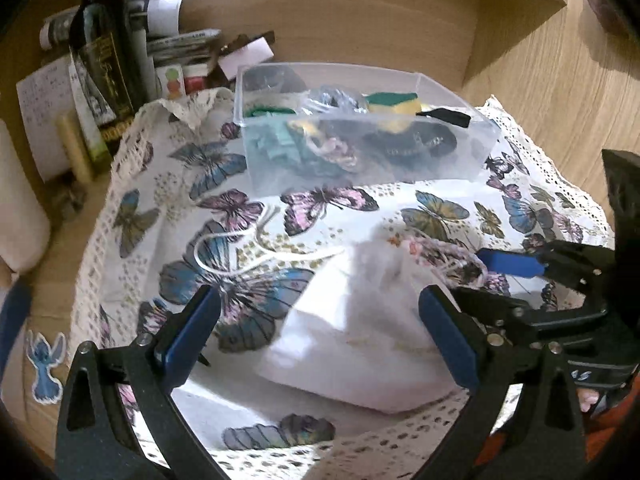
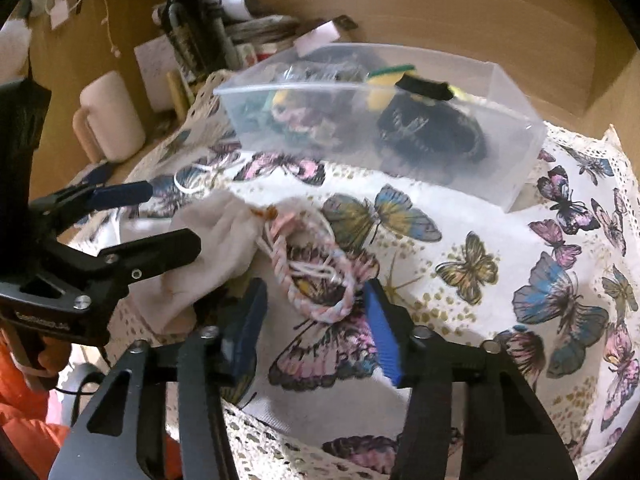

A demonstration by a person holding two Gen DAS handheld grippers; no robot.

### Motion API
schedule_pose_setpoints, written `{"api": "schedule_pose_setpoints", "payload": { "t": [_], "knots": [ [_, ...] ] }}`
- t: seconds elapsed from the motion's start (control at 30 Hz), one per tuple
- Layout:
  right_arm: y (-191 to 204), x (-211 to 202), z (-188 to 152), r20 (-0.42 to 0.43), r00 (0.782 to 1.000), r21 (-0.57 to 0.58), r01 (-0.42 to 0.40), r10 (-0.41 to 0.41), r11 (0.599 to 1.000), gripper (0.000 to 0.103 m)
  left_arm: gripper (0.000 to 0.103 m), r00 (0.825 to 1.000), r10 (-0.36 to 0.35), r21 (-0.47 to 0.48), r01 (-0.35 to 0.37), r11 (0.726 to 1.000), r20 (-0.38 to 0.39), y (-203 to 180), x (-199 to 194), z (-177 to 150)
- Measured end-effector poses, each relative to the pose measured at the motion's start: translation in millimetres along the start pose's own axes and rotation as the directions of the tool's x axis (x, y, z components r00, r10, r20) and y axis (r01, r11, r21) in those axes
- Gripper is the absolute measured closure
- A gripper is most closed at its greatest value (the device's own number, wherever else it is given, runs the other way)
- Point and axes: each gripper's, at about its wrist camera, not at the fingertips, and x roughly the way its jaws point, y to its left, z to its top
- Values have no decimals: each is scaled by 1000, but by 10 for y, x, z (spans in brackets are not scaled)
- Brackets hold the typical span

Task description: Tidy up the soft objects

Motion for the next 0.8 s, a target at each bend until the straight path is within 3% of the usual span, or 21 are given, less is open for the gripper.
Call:
{"api": "schedule_pose_setpoints", "payload": {
  "t": [0.23, 0.47, 0.63, 0.8],
  "knots": [
    [-51, -12, -30, 16, 999, 2, 36, -36, 999, 93, 2, 997, -68, -6, 68, 998, -34, -96, 73, -29],
    [-181, -125, -73, 45, 996, 44, 73, -75, 996, 96, 3, 996, -71, 0, 71, 997, -51, -165, 191, -54],
    [-279, -273, -42, 84, 989, 70, 113, -119, 991, 96, 32, 996, -83, 12, 84, 996, -33, -188, 200, -51],
    [-350, -431, 5, 131, 980, 89, 140, -151, 986, 96, 78, 989, -145, -5, 145, 989, -30, -161, 174, -11]
  ]
}}
